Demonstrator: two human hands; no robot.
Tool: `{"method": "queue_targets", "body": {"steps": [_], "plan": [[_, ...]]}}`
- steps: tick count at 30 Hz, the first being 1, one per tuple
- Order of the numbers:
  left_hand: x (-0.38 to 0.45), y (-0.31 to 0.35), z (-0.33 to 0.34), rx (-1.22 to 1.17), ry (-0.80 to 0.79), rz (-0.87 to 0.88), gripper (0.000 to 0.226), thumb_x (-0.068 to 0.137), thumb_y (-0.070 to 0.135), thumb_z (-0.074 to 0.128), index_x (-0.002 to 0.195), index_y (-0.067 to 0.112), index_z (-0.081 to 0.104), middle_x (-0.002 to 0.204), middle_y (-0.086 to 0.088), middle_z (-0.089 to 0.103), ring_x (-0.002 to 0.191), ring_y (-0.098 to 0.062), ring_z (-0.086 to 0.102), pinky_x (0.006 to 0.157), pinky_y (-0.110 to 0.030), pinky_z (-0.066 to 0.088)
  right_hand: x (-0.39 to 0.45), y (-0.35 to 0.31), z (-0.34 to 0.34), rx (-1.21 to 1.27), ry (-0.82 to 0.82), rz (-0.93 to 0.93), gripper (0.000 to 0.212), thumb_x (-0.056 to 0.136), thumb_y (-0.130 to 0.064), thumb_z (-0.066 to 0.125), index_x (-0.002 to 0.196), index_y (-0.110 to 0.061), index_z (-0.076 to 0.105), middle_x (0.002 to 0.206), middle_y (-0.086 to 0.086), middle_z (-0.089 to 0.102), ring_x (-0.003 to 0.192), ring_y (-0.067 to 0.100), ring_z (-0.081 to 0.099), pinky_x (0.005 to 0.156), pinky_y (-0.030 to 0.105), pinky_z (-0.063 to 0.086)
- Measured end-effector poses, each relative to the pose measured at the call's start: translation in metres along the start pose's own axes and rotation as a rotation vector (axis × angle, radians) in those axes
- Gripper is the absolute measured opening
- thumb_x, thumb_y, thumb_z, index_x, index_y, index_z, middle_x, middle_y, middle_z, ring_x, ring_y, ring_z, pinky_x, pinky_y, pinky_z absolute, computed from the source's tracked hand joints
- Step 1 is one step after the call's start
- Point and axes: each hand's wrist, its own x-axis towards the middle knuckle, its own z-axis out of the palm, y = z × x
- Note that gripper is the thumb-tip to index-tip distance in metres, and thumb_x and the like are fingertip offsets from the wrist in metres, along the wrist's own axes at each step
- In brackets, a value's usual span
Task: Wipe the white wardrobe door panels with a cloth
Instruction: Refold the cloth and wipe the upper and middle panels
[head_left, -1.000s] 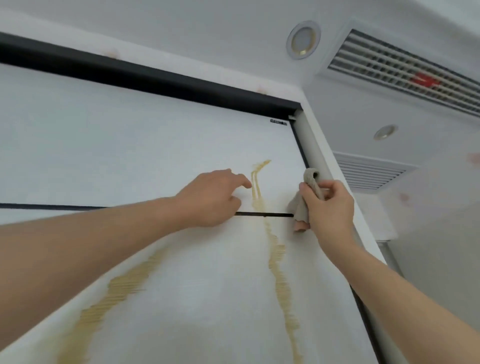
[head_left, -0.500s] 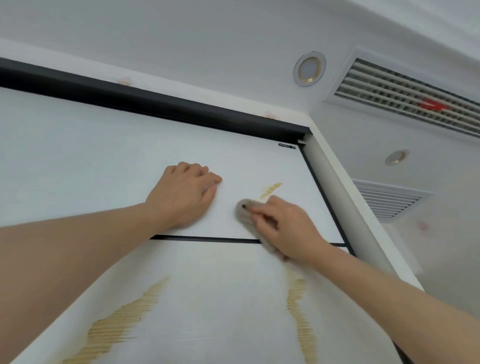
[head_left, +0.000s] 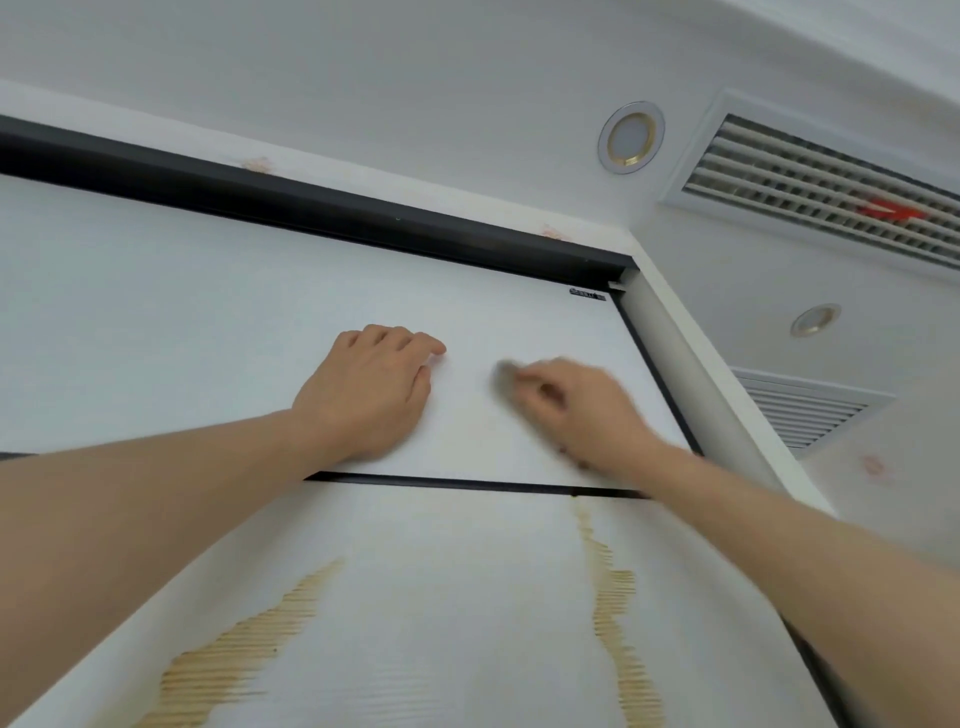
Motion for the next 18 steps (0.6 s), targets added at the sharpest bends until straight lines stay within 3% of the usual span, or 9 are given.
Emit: {"method": "queue_targets", "body": {"steps": [3, 5, 8, 11, 13, 15, 18], "plan": [[-0.001, 0.002, 0.002, 0.013, 0.013, -0.001, 0.043, 0.104, 0.029, 0.026, 0.144, 0.032, 0.042, 0.140, 0.008, 0.051, 0.133, -0.018, 0.039, 0.111, -0.035, 0.025, 0.037, 0.068, -0.019, -0.140, 0.196, 0.508, 0.037, 0.104, -0.039, 0.042, 0.104, -0.013, 0.069, 0.076, 0.005, 0.071, 0.069, 0.027, 0.067, 0.068, 0.036, 0.053], [0.000, 0.003, 0.004, 0.008, 0.029, -0.005, 0.043, 0.104, 0.028, 0.026, 0.145, 0.032, 0.040, 0.140, 0.008, 0.051, 0.132, -0.019, 0.039, 0.111, -0.035, 0.026, 0.048, 0.064, -0.014, -0.150, 0.231, 0.611, 0.033, 0.105, -0.033, 0.040, 0.093, -0.009, 0.060, 0.065, 0.003, 0.062, 0.067, 0.027, 0.064, 0.058, 0.034, 0.044], [0.002, 0.002, 0.003, -0.007, 0.034, -0.011, 0.044, 0.104, 0.026, 0.027, 0.146, 0.030, 0.038, 0.140, 0.006, 0.052, 0.132, -0.020, 0.040, 0.111, -0.036, 0.027, 0.040, 0.003, -0.003, -0.012, 0.138, 0.345, 0.030, 0.101, -0.043, 0.046, 0.084, -0.020, 0.053, 0.063, -0.005, 0.065, 0.060, 0.019, 0.066, 0.060, 0.032, 0.044], [0.001, 0.001, 0.003, -0.017, 0.024, -0.019, 0.044, 0.104, 0.024, 0.029, 0.146, 0.029, 0.038, 0.142, 0.005, 0.051, 0.134, -0.020, 0.039, 0.111, -0.036, 0.027, -0.014, -0.058, 0.014, 0.047, -0.075, -0.134, 0.023, 0.097, -0.048, 0.057, 0.098, -0.026, 0.062, 0.085, -0.009, 0.064, 0.073, 0.014, 0.059, 0.068, 0.032, 0.043], [0.001, 0.001, 0.002, -0.013, 0.019, -0.012, 0.044, 0.104, 0.024, 0.029, 0.146, 0.030, 0.039, 0.143, 0.006, 0.050, 0.134, -0.020, 0.039, 0.111, -0.036, 0.027, -0.042, -0.057, 0.008, 0.084, -0.129, -0.298, 0.023, 0.096, -0.045, 0.059, 0.106, -0.027, 0.069, 0.090, -0.011, 0.064, 0.078, 0.010, 0.058, 0.074, 0.030, 0.047], [0.001, 0.002, 0.002, -0.022, 0.019, -0.014, 0.044, 0.104, 0.024, 0.029, 0.146, 0.030, 0.040, 0.143, 0.007, 0.050, 0.135, -0.019, 0.039, 0.111, -0.035, 0.026, -0.037, -0.024, -0.007, 0.052, -0.059, -0.105, 0.017, 0.099, -0.039, 0.061, 0.105, -0.026, 0.069, 0.087, -0.015, 0.066, 0.067, 0.006, 0.057, 0.077, 0.033, 0.054], [0.002, 0.003, 0.002, -0.024, 0.025, -0.015, 0.044, 0.103, 0.025, 0.028, 0.145, 0.031, 0.042, 0.143, 0.008, 0.050, 0.135, -0.018, 0.039, 0.112, -0.035, 0.026, -0.018, 0.029, -0.034, -0.057, 0.072, 0.402, 0.022, 0.106, -0.038, 0.047, 0.098, -0.020, 0.056, 0.065, -0.008, 0.064, 0.051, 0.009, 0.056, 0.059, 0.030, 0.053]]}}
